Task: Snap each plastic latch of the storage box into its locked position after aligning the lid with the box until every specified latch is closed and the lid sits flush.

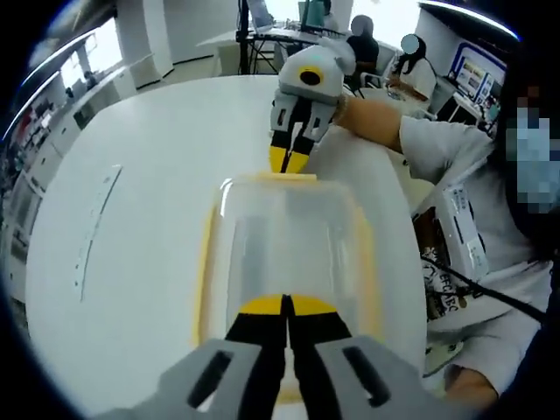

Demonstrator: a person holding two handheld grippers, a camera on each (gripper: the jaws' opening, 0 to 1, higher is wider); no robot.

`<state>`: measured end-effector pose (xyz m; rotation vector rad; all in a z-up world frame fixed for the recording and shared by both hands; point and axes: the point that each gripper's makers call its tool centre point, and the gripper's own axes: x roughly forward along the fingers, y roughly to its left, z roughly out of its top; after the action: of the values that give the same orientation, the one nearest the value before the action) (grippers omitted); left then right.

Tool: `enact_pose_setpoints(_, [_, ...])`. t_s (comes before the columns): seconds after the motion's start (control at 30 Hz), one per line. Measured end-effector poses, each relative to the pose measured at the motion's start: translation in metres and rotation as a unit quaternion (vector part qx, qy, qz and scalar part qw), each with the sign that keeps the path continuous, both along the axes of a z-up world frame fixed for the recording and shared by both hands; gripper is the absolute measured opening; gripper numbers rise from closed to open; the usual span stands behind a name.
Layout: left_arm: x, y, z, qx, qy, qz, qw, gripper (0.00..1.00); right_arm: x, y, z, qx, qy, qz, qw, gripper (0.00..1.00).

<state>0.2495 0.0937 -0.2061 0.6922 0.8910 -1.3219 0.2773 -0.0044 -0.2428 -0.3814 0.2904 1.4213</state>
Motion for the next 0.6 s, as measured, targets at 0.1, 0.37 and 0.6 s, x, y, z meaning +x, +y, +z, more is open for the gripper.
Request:
enact_pose_setpoints(0.1, [-0.002,0.005,-0.001,0.0,0.003,0.001,1.0,0.0,0.004,-0.003,0.005,0.009,0.003,-0.011,0.9999,0.0])
enact_pose_setpoints(0.37, [-0.006,0.032,0.0,-0.027,-0.012,0.024,0.9993,0.0,0.011,-0.009,0.037,0.028,-0.034,-0.05,0.9978,0.0])
enact_pose_setpoints(0.6, [-0.008,0.035,0.001,-0.052,-0.016,0.028,0.9981,0.0,-0.01,0.031,0.073,-0.016,-0.068,-0.01,0.9975,0.0])
